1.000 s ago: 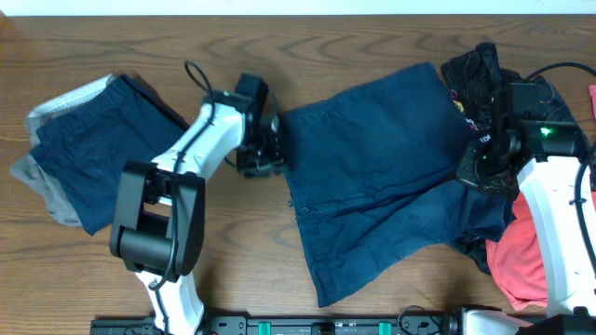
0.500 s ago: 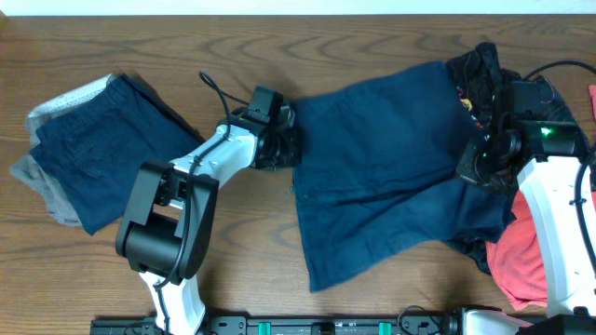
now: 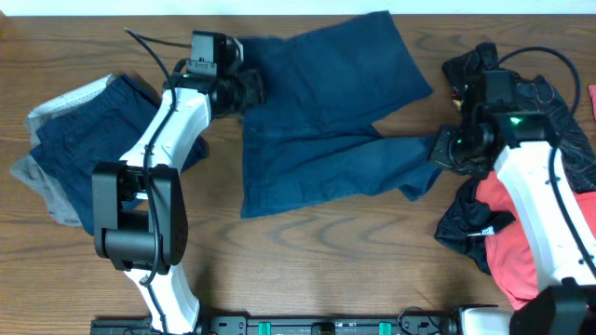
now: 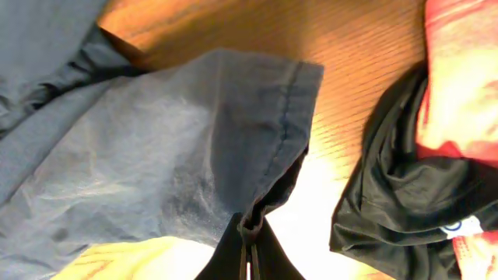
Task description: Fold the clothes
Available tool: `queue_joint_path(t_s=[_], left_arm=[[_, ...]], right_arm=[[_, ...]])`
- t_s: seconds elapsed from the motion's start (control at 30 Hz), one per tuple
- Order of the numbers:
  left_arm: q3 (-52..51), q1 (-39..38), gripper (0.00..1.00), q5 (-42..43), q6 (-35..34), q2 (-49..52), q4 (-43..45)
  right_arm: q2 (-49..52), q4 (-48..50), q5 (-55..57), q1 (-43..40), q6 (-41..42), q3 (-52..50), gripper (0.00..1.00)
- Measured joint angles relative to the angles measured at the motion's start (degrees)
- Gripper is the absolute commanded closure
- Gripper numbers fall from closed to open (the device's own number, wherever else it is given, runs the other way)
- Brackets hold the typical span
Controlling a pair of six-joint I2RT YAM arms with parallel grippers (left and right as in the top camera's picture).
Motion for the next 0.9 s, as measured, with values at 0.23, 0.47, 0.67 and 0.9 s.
queue_joint_path(t_s=[0.23, 0.47, 0.67, 0.9], left_arm=[[-0.66, -0.52, 0.02, 0.37, 0.37, 0.02, -32.7], [-3.32, -0.55, 0.02, -3.76, -4.5, -4.66, -37.4], [-14.47, -0.59, 0.02, -9.57, -16.74, -22.99, -29.03], [-35.91, -1.29, 0.0, -12.28, -34.05, -36.46, -10.69]], right_arm=[[0.37, -0.37, 0.68, 0.0, 0.17, 0.0, 0.99], [0.39, -2.38, 1.57, -0.02, 0.17, 0.0, 0.99], [0.39, -3.63, 2.01, -0.07, 0.17, 0.0, 0.99], [0.39, -3.78, 2.34, -0.07, 0.15, 0.0, 0.99]])
